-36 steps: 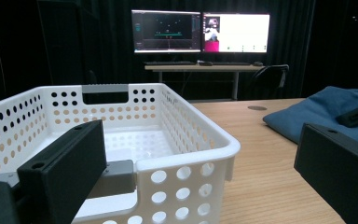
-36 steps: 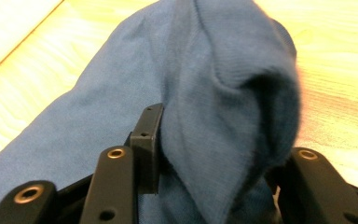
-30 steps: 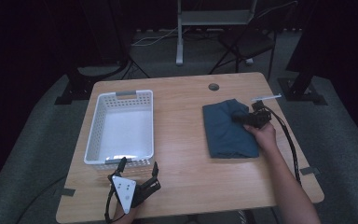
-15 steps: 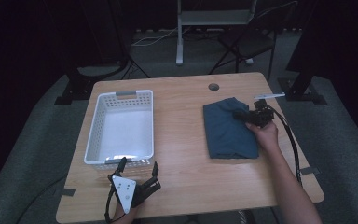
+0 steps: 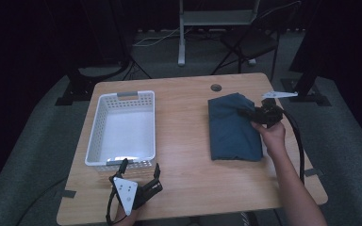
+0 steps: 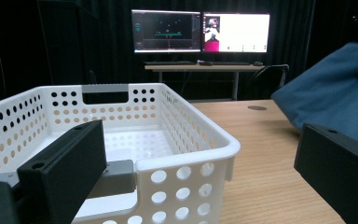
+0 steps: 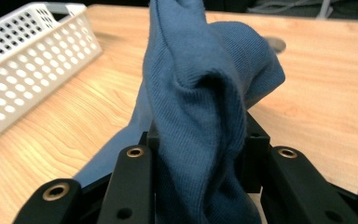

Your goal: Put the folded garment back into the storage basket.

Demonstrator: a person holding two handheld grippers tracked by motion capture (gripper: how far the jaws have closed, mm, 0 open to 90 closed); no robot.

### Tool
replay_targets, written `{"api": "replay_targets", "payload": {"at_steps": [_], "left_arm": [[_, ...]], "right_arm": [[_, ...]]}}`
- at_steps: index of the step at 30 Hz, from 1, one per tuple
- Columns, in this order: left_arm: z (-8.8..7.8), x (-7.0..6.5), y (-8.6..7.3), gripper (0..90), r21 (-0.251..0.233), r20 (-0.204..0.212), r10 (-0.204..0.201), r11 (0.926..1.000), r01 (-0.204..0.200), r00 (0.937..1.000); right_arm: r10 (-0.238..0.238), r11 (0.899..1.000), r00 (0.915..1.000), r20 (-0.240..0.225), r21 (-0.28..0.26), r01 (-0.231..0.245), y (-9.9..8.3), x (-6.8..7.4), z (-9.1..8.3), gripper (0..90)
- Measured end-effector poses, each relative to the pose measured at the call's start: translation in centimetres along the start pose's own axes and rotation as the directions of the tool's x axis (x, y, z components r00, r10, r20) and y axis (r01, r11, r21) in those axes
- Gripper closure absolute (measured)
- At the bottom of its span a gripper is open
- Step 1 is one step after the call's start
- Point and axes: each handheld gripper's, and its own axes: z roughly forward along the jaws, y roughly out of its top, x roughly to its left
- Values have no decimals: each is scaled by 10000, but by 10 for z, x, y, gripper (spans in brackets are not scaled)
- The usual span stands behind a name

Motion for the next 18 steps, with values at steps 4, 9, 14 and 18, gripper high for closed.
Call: {"api": "replay_targets", "payload": {"at_steps": [4,9,14,18], "left_arm": [[0,0,0,35,1,1,1,10000,-1,10000],[0,0,0,35,-1,-2,-5,10000,5,10000],[0,0,0,35,-21,4,-1,10000,1,10000],[0,0,0,35,-10,3,4,10000,-4,10000]], "right_arm": [[-71,9991,9999,-152,-416,64,7,10,-10,664],[-240,9948,9996,-138,-998,225,16,24,-23,663],[-492,9894,9988,-40,-1368,482,27,36,-33,665],[-652,9863,9979,-12,-1522,643,38,44,-43,665]]}}
